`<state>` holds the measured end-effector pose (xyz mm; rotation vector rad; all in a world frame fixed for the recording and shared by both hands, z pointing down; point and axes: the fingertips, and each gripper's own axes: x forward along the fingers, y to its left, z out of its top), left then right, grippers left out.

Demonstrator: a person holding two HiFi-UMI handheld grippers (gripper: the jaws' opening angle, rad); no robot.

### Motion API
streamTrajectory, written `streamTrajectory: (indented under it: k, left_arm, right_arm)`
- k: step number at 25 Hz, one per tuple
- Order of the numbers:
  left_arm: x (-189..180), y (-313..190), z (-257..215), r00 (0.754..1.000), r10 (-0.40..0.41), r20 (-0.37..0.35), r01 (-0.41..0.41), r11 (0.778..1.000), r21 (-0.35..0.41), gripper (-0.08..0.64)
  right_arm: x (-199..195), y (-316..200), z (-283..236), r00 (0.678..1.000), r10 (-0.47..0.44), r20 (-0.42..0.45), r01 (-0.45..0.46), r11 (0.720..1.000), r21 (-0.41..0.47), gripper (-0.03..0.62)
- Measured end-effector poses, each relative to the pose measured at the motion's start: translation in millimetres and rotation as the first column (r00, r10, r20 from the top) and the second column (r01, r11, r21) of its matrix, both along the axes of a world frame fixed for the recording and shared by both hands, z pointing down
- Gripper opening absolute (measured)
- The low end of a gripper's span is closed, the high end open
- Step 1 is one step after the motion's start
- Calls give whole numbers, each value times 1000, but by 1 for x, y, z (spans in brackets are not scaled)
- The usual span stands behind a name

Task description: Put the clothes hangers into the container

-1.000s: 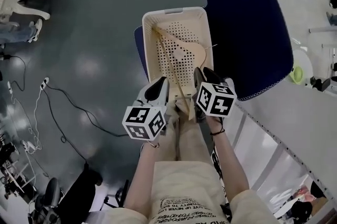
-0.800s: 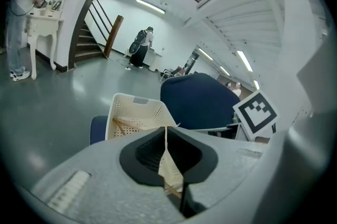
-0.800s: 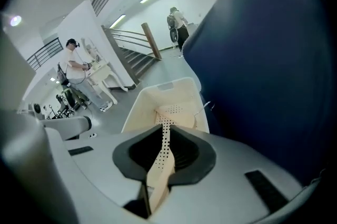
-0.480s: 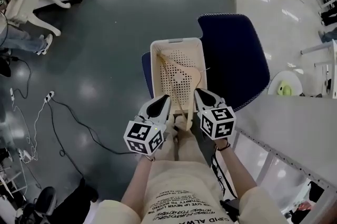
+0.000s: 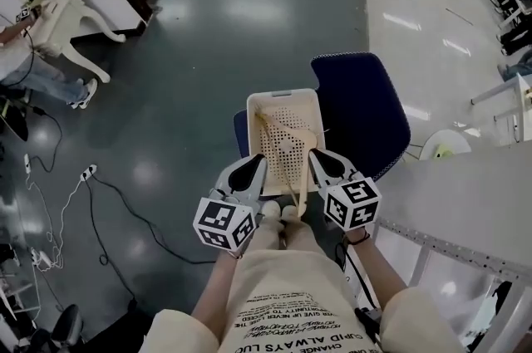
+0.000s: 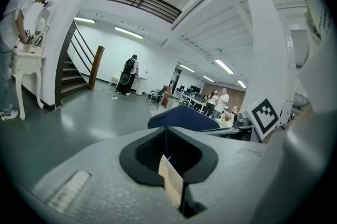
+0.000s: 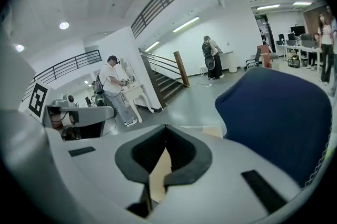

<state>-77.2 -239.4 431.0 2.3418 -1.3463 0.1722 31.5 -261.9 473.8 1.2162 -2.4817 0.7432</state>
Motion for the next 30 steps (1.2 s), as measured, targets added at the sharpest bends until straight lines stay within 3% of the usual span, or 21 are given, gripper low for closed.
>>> streamTrajectory:
  k: [11,20,30]
  left_arm:
    - [-10,2,-66,999,-2,34,-4,987,162,28]
    - [-30,3,-112,997,-60,50,44,960,278,28]
    - [-50,13,-134,989,-136,59,107,929,354,28]
  right_arm:
    - [5,-9,-86,998,-29,48,19,981,191,3]
    - [9,-9,-150,995,-23,99,-13,937,349,3]
    - [22,-3,-174,987,18,158,-83,909,409,3]
